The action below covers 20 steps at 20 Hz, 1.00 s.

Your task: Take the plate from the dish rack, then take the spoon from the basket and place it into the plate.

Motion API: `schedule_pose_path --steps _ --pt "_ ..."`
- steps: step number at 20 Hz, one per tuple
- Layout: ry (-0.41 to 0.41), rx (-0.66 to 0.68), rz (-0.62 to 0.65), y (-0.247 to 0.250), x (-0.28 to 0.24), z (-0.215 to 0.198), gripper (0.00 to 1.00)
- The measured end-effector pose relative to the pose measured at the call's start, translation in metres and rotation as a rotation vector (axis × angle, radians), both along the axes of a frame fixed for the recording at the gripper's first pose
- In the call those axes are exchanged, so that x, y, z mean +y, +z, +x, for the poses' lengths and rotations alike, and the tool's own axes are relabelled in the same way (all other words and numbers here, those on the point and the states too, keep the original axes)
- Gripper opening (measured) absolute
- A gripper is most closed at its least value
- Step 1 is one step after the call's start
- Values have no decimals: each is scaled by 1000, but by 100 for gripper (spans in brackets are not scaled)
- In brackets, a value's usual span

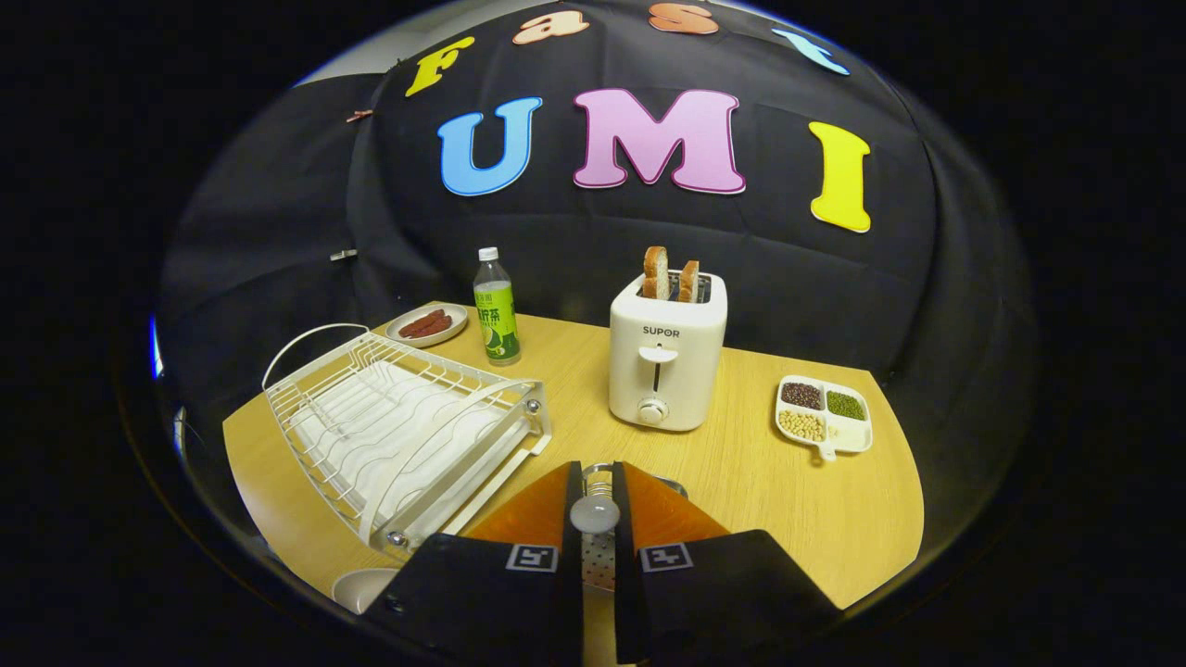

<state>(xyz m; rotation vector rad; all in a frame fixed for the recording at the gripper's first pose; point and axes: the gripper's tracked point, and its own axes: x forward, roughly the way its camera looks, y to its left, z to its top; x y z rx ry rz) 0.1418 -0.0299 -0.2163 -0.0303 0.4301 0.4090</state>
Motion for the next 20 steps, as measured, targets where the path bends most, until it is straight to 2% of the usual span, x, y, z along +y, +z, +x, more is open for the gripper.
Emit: schedule_pose_path --steps 5,8,15,20 --pt "9 -16 3 19 -8 0 14" --pt "43 -48 35 45 -8 -5 14" --pt "103 -47 168 90 -9 -41 14" --pt "181 -41 158 93 3 -74 14"
